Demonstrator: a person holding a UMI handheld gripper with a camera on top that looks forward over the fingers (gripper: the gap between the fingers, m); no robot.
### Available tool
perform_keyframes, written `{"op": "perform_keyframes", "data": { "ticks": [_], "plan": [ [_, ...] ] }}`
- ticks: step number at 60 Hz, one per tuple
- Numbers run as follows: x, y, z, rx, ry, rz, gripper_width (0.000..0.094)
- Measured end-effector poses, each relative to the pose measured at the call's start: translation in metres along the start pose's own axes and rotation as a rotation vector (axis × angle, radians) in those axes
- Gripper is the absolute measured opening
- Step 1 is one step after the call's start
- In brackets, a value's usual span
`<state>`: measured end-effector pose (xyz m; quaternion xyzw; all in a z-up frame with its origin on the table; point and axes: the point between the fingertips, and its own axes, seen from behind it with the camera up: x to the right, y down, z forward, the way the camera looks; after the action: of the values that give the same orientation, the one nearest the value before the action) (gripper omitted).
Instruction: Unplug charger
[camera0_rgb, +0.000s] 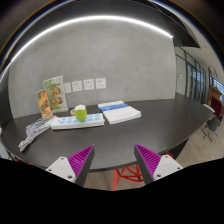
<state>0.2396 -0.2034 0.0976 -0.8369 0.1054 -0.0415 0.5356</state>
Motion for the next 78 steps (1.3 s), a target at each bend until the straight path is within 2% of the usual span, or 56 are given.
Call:
{"op": "perform_keyframes", "data": {
  "ticks": [6,7,10,30,43,44,48,54,59,66,68,73,75,78],
  "plan": [
    [-0.024,-0.001,0.01,-0.007,-0.01,0.018,0.0824],
    [-0.009,-0.003,0.009,-0.006,-0.015,0.02,0.0824],
    [-0.048,-0.005,0.03,-0.003,-0.027,0.02,0.0822],
    [-0.147,-0.045,0.185,0.033,-0.213,-0.1,0.0823],
    [-0.197,-0.086,0.257,0.14,-0.297,-0.169,0.0803],
    [-0.199,-0.088,0.261,0.146,-0.299,-0.168,0.0785],
    [-0.189,-0.094,0.279,0.158,-0.245,-0.158,0.0494],
    [-0.191,-0.094,0.28,0.161,-0.25,-0.121,0.0466],
    [-0.192,-0.094,0.278,0.166,-0.235,-0.145,0.0406],
    [-0.191,-0.098,0.278,0.119,-0.248,-0.087,0.0357],
    [-0.189,-0.115,0.269,0.159,-0.255,-0.064,0.0359],
    [-0.165,-0.192,0.233,0.359,-0.165,-0.099,0.0357],
    [-0.158,-0.221,0.224,0.38,-0.161,-0.103,0.0356],
    [-0.153,-0.238,0.207,0.412,-0.151,-0.064,0.0355]
  ]
}}
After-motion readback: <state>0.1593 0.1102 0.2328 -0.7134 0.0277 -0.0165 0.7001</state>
